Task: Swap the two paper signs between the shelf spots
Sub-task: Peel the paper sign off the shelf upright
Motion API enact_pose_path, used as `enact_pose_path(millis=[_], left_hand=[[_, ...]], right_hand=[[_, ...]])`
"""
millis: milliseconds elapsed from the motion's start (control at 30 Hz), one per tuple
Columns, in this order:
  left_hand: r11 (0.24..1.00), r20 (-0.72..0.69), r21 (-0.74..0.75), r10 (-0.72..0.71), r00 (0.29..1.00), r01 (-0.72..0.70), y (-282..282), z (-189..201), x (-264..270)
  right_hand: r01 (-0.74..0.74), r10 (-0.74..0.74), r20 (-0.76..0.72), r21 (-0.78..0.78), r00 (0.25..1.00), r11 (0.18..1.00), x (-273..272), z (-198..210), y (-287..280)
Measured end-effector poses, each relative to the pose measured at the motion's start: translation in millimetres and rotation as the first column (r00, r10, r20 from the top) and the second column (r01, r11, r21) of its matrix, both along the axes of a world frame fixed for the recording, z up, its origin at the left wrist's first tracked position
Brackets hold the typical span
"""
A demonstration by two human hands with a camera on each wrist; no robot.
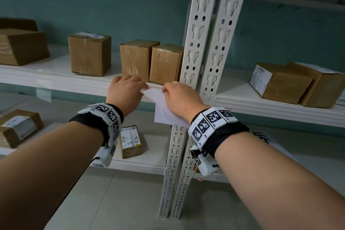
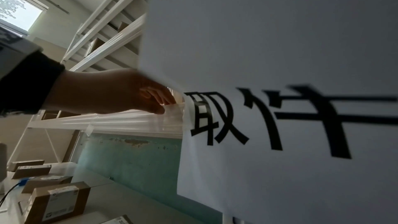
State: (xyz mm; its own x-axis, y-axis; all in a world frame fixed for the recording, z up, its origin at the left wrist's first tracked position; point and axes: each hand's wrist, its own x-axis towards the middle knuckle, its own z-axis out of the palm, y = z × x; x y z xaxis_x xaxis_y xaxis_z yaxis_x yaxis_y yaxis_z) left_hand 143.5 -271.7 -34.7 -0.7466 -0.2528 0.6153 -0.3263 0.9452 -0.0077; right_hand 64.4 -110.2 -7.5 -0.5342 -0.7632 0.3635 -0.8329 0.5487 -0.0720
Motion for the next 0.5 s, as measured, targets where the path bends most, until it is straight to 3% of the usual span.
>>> enact_pose_path(millis=[500], left_hand=[[1.0, -0.029, -0.017, 0.009, 1.0, -0.01, -1, -2, -8]], right_hand=[[0.013, -0.009, 0.038, -0.107, 0.999, 0.994, -2, -5, -24]])
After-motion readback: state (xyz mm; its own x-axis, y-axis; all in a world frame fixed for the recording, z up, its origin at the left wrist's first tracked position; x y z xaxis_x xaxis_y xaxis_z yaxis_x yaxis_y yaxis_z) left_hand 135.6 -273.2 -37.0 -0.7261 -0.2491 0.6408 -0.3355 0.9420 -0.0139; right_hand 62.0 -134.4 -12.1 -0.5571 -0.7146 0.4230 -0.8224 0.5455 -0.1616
